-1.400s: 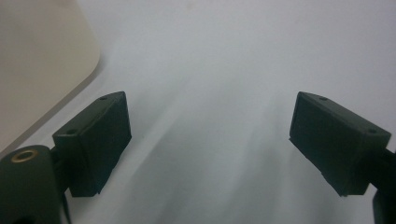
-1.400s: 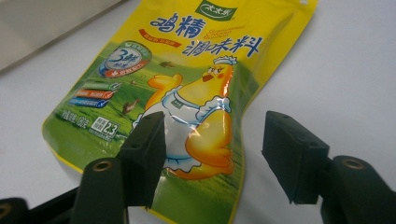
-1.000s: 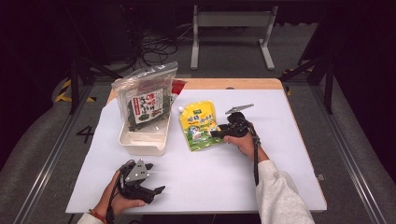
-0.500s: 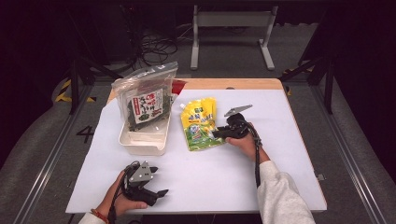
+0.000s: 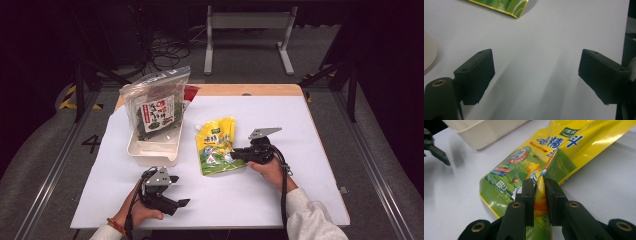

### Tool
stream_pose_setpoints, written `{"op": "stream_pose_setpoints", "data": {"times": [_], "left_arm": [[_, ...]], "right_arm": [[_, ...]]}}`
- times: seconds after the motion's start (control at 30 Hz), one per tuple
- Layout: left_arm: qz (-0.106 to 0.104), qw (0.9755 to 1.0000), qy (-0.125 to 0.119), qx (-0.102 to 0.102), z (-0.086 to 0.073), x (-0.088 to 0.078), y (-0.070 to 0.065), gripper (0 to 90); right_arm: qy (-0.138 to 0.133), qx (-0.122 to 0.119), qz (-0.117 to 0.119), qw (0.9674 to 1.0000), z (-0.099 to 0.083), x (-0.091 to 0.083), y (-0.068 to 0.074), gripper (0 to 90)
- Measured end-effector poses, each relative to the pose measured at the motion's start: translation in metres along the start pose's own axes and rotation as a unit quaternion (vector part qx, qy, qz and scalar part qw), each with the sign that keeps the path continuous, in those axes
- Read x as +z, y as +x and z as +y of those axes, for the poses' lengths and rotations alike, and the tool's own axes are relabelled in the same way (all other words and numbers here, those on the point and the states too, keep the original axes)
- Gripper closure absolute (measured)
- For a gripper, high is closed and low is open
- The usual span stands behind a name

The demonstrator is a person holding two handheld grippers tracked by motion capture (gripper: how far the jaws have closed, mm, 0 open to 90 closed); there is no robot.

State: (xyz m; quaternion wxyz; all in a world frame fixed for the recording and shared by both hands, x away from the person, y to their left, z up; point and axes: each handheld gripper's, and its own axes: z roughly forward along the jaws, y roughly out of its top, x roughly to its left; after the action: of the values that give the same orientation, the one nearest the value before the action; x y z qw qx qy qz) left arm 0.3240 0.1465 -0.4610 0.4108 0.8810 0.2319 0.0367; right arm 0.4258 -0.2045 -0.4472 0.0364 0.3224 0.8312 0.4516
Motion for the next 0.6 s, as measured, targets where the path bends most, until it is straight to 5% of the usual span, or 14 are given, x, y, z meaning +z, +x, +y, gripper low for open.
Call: {"op": "stream_pose_setpoints", "data": {"times": [0.3,0.5,0.6], "left_arm": [[-0.009,1.0,-0.003,-0.002,0.004,0.003,-0.001,13.7],[-0.001,1.0,0.0,0.001,0.008,0.006,0.002,13.3],[-0.001,1.0,-0.003,-0.003,0.013,0.012,0.005,13.2]], "right_arm": [[0.01,-0.006,0.036,0.9993,-0.019,-0.017,0.019,79.2],[0.025,-0.011,0.022,0.9994,-0.018,-0.018,0.022,75.0],[0.03,0.006,0.007,0.9995,-0.013,-0.014,0.019,61.2]]}}
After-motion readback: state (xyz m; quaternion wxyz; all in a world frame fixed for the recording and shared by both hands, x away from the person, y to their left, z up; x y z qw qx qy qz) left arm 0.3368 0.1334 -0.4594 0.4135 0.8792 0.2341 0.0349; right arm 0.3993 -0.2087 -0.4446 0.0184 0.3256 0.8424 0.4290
